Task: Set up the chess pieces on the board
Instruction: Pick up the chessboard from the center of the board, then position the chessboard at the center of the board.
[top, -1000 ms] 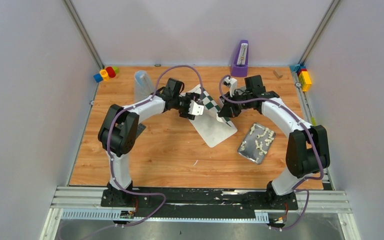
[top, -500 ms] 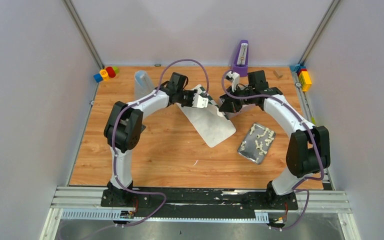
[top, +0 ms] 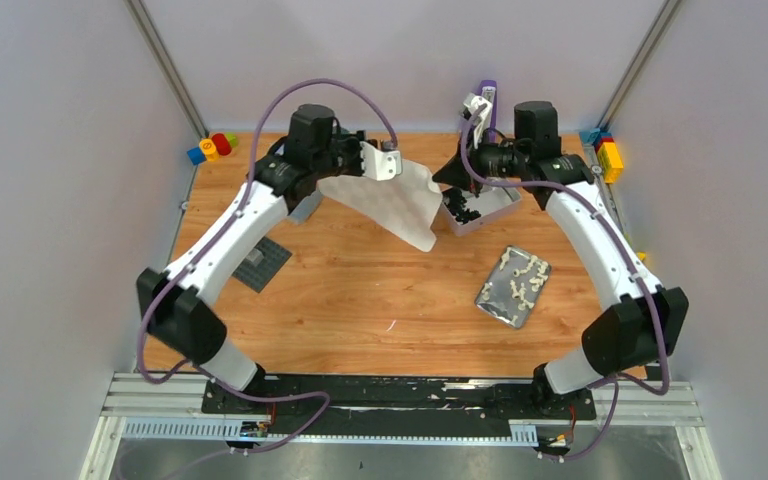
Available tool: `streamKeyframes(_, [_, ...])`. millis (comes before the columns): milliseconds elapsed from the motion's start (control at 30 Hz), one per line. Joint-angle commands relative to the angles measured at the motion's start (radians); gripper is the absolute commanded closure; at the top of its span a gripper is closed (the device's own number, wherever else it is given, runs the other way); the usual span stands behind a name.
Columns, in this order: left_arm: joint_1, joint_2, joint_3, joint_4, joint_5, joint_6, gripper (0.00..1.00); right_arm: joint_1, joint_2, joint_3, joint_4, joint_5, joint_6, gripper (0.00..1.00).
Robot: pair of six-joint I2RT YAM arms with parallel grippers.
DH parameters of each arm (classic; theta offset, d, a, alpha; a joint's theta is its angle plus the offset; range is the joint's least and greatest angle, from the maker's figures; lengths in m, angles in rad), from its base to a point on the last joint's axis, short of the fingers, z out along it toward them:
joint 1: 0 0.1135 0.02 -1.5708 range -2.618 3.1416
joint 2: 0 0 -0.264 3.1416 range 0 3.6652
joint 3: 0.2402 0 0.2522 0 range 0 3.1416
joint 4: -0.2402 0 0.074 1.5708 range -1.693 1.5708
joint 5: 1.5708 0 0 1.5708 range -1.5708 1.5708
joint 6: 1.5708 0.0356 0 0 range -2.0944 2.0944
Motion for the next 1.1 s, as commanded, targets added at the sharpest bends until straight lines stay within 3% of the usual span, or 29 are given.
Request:
streamKeyframes(0, [-0.024,-0.205,-0.104,-0.106,-0.073,-0.012,1.0,0.05,-0.127,-0.061,-0.006,-0.072,-0.051,1.0])
streamKeyframes(100, [-0.072,-0.307,-0.245,-0.198,-0.096,-0.012,1.0,0.099,-0.196,-0.192,-0.026,-0.119,-0.111,1.0])
streamKeyframes(200, [-0.118,-0.389,-0.332,-0.327,-0.088,-0.111,1.0,0.163,-0.244,-0.315,-0.069,-0.152,-0.162,1.0])
streamKeyframes(433, [-0.186,-0.566,-0.636,-0.56,-0.023,-0.159,0.93,0.315,-0.221,-0.508,-0.137,-0.153,-0.23,0.99])
streamKeyframes(533, [-0.189,-0.625,-0.7,-0.655,0.017,-0.14,0.87,0.32,-0.216,-0.512,-0.137,-0.161,-0.229,0.85])
streamKeyframes(633, [-0.189,-0.666,-0.737,-0.692,0.03,-0.127,0.68,0.318,-0.196,-0.485,-0.136,-0.11,-0.228,0.67])
streamKeyframes(667, [-0.189,-0.669,-0.741,-0.692,0.036,-0.124,0.63,0.315,-0.188,-0.473,-0.135,-0.081,-0.228,0.65])
streamKeyframes(767, [-0.189,-0.667,-0.737,-0.678,0.047,-0.125,0.35,0.289,-0.148,-0.446,-0.101,-0.002,-0.202,0.59])
streamKeyframes(833, [-0.189,-0.657,-0.726,-0.666,0.051,-0.135,0.23,0.273,-0.112,-0.434,-0.063,0.04,-0.174,0.58])
streamKeyframes(933, [-0.189,-0.642,-0.703,-0.638,0.026,-0.168,0.14,0.271,-0.026,-0.402,-0.023,0.097,-0.137,0.58])
streamKeyframes(1067, [-0.187,-0.63,-0.713,-0.515,-0.074,-0.244,0.11,0.271,0.095,-0.363,0.021,0.144,-0.114,0.58])
